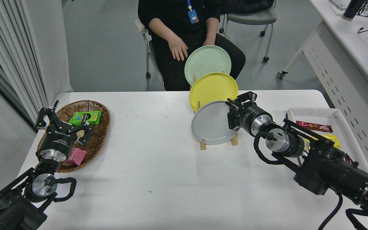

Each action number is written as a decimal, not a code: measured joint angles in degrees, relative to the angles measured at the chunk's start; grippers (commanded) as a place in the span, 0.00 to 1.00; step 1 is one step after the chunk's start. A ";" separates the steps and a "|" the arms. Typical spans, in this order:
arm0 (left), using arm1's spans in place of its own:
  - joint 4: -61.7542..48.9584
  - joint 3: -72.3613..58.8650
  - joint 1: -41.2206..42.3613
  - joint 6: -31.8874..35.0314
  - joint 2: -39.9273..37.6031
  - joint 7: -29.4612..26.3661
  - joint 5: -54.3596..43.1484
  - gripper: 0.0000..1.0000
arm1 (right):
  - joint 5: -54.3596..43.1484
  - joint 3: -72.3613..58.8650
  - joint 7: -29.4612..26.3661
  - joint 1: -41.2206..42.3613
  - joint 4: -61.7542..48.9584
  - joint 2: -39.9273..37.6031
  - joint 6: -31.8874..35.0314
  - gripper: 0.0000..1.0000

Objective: Place the plate on the table

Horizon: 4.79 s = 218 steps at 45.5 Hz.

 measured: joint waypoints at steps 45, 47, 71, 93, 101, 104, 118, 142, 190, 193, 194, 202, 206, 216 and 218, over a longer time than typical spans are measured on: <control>0.00 0.00 -0.03 0.00 0.00 0.03 0.00 0.98 | 1.04 0.97 -0.19 0.04 8.19 -2.17 -4.92 0.00; 0.00 0.00 -0.03 0.00 0.00 0.03 0.00 0.98 | 1.07 1.17 -0.21 0.02 9.30 -2.52 -5.71 0.00; 0.00 0.00 -0.01 0.00 0.00 0.01 0.01 0.98 | 1.28 3.85 -0.54 1.98 18.08 -5.71 -9.78 0.00; 0.00 0.00 -0.02 0.00 0.00 0.02 0.00 0.98 | 6.56 3.72 -1.43 8.93 19.54 -6.20 -11.26 0.00; 0.00 0.00 -0.02 0.00 0.00 0.02 -0.01 0.98 | 8.53 3.38 -1.54 10.78 19.64 -6.05 -12.21 0.00; 0.00 0.00 -0.02 0.00 0.00 0.02 -0.02 0.98 | 9.55 2.89 -1.56 11.46 19.69 -5.97 -12.51 0.00; 0.00 0.00 -0.03 0.00 0.00 0.02 -0.02 0.98 | 15.78 -3.83 -1.28 16.82 19.65 -5.14 -13.04 0.00; 0.00 0.00 -0.03 0.00 0.00 0.01 0.01 0.98 | 20.32 -6.62 -1.50 17.03 19.84 -2.96 -12.41 0.00; 0.00 0.00 -0.03 0.00 0.00 0.02 0.00 0.98 | 45.81 -3.67 -4.54 18.07 18.56 5.72 -29.41 0.00; 0.00 0.00 -0.03 0.00 0.00 0.02 0.01 0.98 | 47.15 -3.56 -4.57 17.64 18.40 5.86 -29.57 0.00; 0.00 0.00 -0.03 0.00 0.00 0.02 -0.01 0.98 | 47.59 -3.56 -4.57 17.46 18.32 5.89 -29.60 0.00; 0.00 0.00 -0.04 0.00 0.00 0.02 0.00 0.98 | 51.76 -2.17 -4.62 14.58 17.53 6.00 -29.81 0.00; 0.00 0.00 -0.04 0.00 0.00 0.02 -0.01 0.98 | 53.08 -0.99 -4.63 13.28 17.36 5.93 -29.84 0.00; 0.00 0.00 -0.04 0.00 0.00 0.02 0.00 0.98 | 56.59 1.70 -4.71 9.85 15.64 5.80 -29.92 0.00; 0.00 0.00 -0.04 0.00 0.00 0.02 -0.01 0.98 | 57.26 1.86 -4.70 9.21 14.90 5.78 -29.94 0.00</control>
